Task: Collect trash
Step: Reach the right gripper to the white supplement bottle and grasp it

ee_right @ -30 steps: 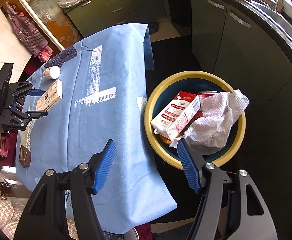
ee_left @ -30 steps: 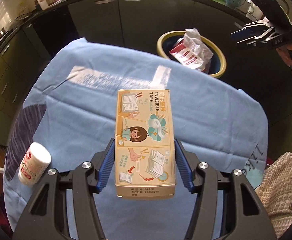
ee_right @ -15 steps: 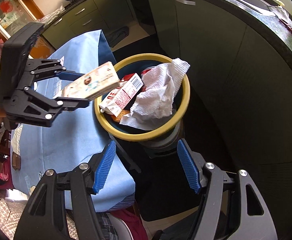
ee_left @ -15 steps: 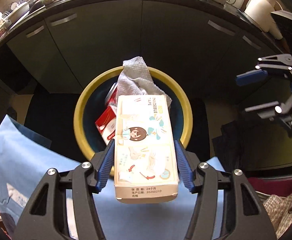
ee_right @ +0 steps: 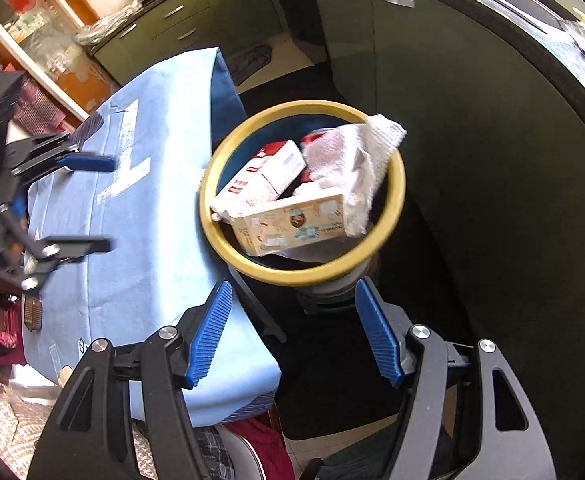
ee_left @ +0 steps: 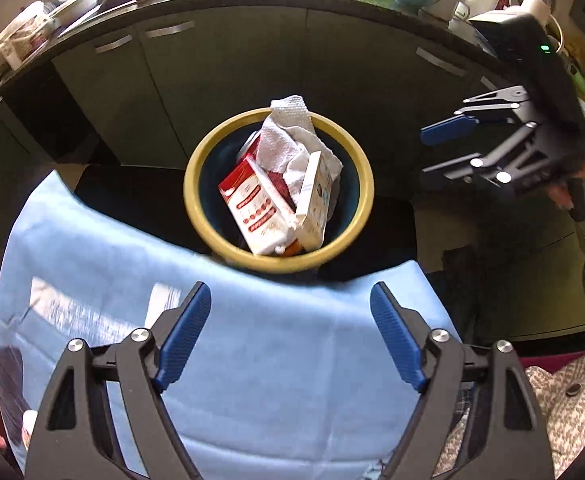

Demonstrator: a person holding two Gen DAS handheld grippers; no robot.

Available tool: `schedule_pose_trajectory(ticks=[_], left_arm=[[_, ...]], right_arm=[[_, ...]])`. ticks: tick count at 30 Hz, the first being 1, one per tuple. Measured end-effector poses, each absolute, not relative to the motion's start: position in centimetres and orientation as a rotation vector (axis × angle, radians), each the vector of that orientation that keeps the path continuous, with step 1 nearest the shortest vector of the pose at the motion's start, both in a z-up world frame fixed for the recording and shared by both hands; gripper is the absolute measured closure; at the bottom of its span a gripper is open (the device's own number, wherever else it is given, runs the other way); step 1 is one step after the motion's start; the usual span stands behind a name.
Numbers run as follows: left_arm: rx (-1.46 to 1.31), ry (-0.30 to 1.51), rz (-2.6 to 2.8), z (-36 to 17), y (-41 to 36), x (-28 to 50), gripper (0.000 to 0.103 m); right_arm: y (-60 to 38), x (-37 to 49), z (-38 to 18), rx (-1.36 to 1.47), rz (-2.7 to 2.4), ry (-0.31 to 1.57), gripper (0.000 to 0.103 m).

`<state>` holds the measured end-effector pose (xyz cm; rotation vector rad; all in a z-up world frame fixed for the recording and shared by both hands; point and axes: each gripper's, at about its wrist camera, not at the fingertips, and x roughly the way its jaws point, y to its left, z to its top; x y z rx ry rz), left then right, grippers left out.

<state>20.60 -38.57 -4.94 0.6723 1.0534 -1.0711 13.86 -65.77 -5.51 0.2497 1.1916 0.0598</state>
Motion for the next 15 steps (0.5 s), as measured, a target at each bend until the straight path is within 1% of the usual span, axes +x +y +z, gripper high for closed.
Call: schedule_pose_trajectory(ticks=[4, 6, 9, 12, 14, 15], left_arm=[[0.65, 1.04, -0.978, -3.2, -30.1, 18.9, 0.02], [0.628, 1.038, -0.916, -2.8, -25.6, 18.2, 0.016], [0.571, 1.041, -0.793, -2.6, -19.2, 17.3, 0.013], [0.455, 1.056, -0.678, -2.6, -13.0, 17.1, 0.012], [0.406, 1.052, -0.61, -2.5, -10.0, 17.1, 0.012], [0.377, 1.048, -0.579, -2.5, -8.5, 17.0, 0.011]], right_arm=[[-62.1, 16.8, -4.5, 0.183, 0.135, 1.194, 0.039], [-59.4, 19.1, -4.1, 0.141, 0.19, 1.194, 0.038], [-53.8, 23.1, -3.6, 0.063, 0.315, 1.192, 0.036], [-46.5, 27.6, -3.2, -0.033, 0.502, 1.165, 0.035], [-41.5, 30.1, -2.5, -0.125, 0.6, 1.115, 0.029], [-38.8, 31.3, -2.2, -0.182, 0.64, 1.085, 0.027]])
